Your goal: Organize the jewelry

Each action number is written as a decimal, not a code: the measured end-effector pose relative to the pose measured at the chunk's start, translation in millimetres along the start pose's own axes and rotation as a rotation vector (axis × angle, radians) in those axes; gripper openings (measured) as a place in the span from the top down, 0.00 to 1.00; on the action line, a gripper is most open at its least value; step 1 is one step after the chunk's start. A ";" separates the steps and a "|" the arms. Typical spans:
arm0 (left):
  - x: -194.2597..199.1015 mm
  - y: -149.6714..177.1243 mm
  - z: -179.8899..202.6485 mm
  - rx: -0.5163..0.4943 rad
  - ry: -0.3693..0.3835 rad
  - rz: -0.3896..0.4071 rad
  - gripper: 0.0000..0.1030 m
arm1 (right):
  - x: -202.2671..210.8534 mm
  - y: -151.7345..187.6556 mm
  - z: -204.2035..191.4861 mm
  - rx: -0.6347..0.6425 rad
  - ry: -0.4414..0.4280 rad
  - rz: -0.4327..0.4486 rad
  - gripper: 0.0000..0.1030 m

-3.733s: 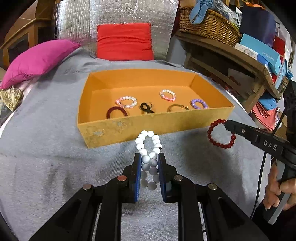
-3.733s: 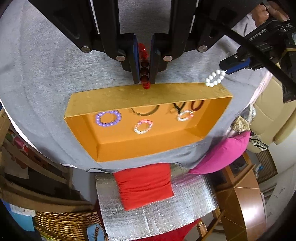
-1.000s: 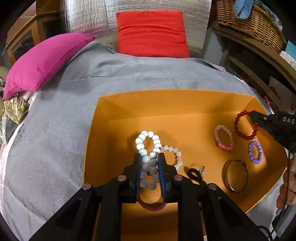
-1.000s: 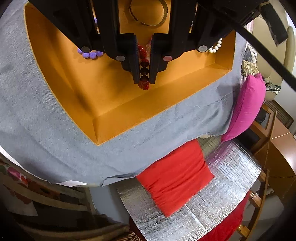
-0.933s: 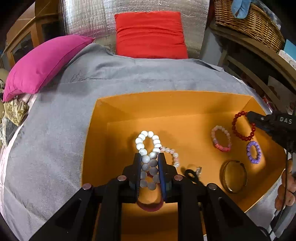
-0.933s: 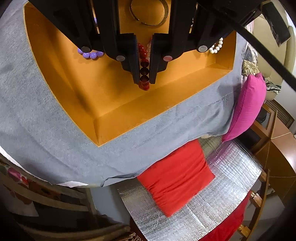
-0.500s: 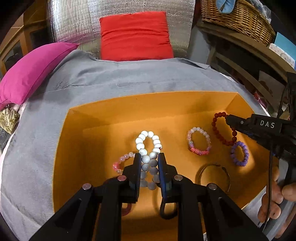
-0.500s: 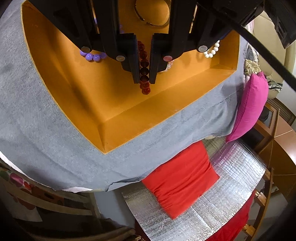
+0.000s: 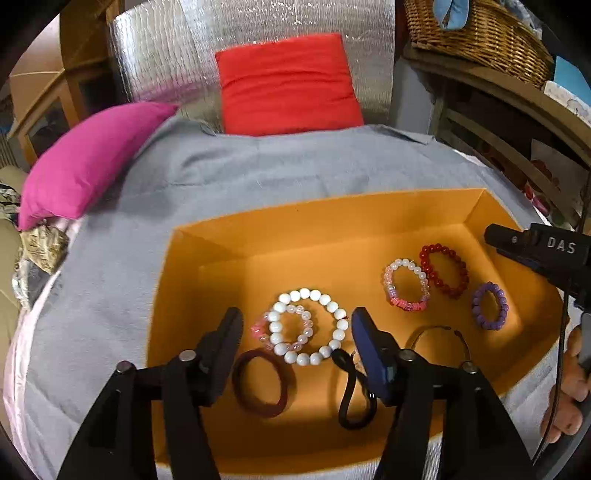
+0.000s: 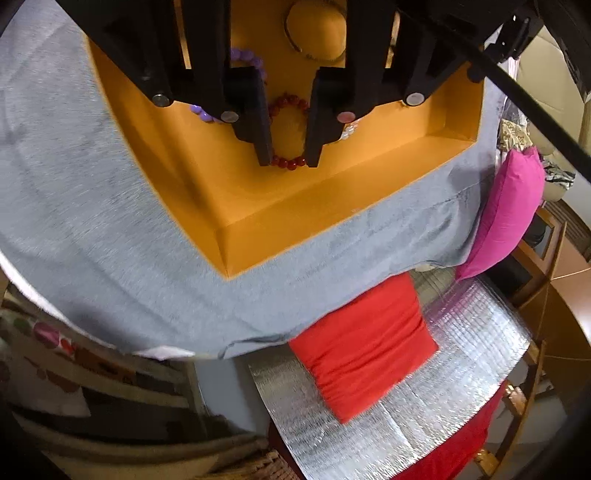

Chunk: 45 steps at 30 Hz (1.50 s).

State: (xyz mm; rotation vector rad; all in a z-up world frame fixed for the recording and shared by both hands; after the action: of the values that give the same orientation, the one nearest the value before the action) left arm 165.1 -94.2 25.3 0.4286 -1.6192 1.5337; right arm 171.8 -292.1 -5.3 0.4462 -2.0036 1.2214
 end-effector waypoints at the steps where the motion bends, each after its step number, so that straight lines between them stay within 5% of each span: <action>1: 5.4 0.8 -0.4 0.004 -0.005 0.010 0.35 | 4.6 0.2 -0.1 0.003 -0.003 0.004 0.75; 6: 41.9 11.4 0.0 0.013 -0.045 0.059 0.31 | 44.1 13.6 -4.3 0.047 -0.016 0.046 0.43; 23: 152.1 76.4 -12.6 0.044 -0.116 0.197 0.17 | 149.0 104.7 26.2 0.229 0.072 0.190 0.36; 45: 109.5 85.9 -19.4 0.030 -0.091 0.132 0.17 | 127.0 122.0 4.8 0.331 0.106 0.144 0.34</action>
State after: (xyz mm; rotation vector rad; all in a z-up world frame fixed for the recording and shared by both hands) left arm 44.2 -27.3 50.3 0.4207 -1.7259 1.6596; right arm 9.1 -226.8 12.3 0.3906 -1.7730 1.6423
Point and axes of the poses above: each gripper's, at about its wrist camera, not at the fingertips, and x roughly against the way its jaws point, z to its right, y to its underside, the point moved 9 cm from there along -x, roughly the way its jaws point, and after that the axes turned 14 degrees about y, right-handed, at the moved point
